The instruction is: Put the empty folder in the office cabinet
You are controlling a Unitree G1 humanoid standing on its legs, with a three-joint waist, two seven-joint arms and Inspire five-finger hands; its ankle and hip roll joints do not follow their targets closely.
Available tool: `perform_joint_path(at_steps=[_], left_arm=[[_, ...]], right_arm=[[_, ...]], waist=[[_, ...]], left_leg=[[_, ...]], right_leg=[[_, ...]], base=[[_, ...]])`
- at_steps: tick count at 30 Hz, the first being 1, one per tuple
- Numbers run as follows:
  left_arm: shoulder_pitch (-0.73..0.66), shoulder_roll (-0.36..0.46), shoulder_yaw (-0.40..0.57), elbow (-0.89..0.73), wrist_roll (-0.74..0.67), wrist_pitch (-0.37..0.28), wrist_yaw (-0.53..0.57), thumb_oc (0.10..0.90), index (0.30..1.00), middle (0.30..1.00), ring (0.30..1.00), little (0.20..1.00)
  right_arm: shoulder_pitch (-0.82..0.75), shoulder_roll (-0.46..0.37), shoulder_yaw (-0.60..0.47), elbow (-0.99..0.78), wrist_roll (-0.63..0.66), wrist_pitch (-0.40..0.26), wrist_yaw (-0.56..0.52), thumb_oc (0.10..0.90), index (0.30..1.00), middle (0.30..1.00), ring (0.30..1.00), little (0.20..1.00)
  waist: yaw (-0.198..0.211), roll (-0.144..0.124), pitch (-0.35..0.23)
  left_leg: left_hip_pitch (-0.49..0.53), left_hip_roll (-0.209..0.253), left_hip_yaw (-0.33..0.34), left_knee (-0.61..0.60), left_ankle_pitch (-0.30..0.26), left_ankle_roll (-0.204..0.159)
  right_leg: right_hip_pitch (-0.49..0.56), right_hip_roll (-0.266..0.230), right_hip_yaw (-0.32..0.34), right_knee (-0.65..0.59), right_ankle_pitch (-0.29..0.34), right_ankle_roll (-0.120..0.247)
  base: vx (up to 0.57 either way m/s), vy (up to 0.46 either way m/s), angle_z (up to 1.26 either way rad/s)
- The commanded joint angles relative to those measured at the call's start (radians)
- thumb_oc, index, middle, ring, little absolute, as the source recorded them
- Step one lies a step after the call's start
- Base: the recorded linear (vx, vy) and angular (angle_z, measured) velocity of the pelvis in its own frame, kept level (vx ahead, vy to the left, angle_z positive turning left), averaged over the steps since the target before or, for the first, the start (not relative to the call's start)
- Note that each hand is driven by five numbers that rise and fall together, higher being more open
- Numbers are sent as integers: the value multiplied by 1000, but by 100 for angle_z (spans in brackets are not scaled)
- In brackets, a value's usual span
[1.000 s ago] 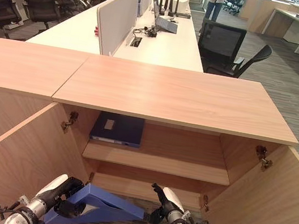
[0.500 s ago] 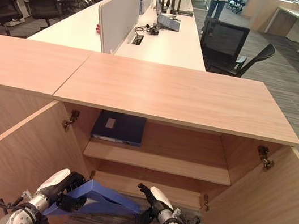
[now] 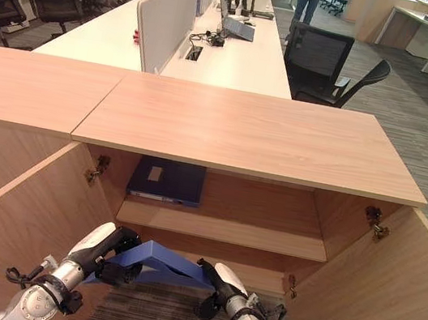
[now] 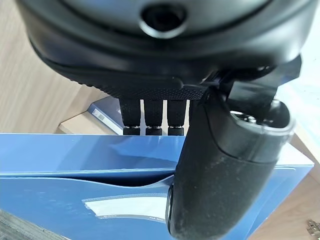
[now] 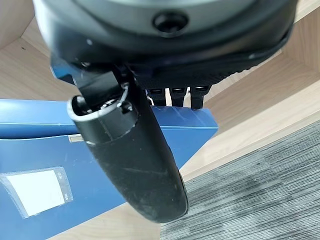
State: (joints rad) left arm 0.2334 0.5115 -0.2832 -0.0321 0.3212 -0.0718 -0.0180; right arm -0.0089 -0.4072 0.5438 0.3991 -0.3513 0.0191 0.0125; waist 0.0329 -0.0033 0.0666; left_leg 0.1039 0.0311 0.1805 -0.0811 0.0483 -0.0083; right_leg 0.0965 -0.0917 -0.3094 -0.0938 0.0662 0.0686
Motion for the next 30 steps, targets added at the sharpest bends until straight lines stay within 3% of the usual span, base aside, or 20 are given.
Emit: perform_joint_path(at_steps=[1, 15, 20, 28, 29, 30], left_arm=[[-158, 16, -59, -166, -116, -132, -8, 400, 300, 300, 300, 300], [-194, 40, -122, -236, -262, -135, -62, 400, 300, 300, 300, 300], [-192, 23, -167, -249, -477, -103, -127, 400, 300, 300, 300, 300], [-219, 25, -205, -273, -637, -71, -143, 400, 300, 300, 300, 300], [-225, 26, -208, -275, -644, -70, -141, 400, 300, 300, 300, 300], [-229, 26, -209, -275, -650, -68, -139, 400, 300, 300, 300, 300]], right_arm=[[-142, 54, 68, -50, 23, -88, -33, 800, 900, 900, 900, 900], [-179, 62, 89, -45, 19, -89, -45, 800, 900, 900, 900, 900], [-203, 87, 107, -15, 26, -85, -41, 800, 900, 900, 900, 900], [-273, 219, 133, 152, 189, -71, -66, 800, 900, 900, 900, 900], [-278, 232, 138, 165, 213, -72, -64, 660, 691, 691, 691, 691], [-285, 239, 140, 170, 232, -75, -62, 400, 300, 300, 300, 300]], waist=[[4, -47, -36], [4, -45, -39], [4, -43, -40], [17, -36, -42], [18, -36, -41], [20, -37, -39]], left_leg=[[15, -23, -50, -6, -73, -15], [19, -20, -50, -6, -75, -15], [19, -20, -52, -6, -75, -14], [20, -18, -56, -6, -70, -16], [20, -18, -57, -6, -69, -16], [19, -18, -57, -6, -69, -17]], right_leg=[[-12, -29, 6, 7, 5, 43], [-10, -27, 11, 7, 3, 43], [-8, -27, 8, 7, 4, 42], [-3, -25, 7, 7, 4, 39], [-3, -24, 6, 7, 4, 38], [-3, -24, 5, 7, 4, 38]], base=[[0, 0, 0], [0, 0, 0], [0, 0, 0], [0, 0, 0], [0, 0, 0], [0, 0, 0]])
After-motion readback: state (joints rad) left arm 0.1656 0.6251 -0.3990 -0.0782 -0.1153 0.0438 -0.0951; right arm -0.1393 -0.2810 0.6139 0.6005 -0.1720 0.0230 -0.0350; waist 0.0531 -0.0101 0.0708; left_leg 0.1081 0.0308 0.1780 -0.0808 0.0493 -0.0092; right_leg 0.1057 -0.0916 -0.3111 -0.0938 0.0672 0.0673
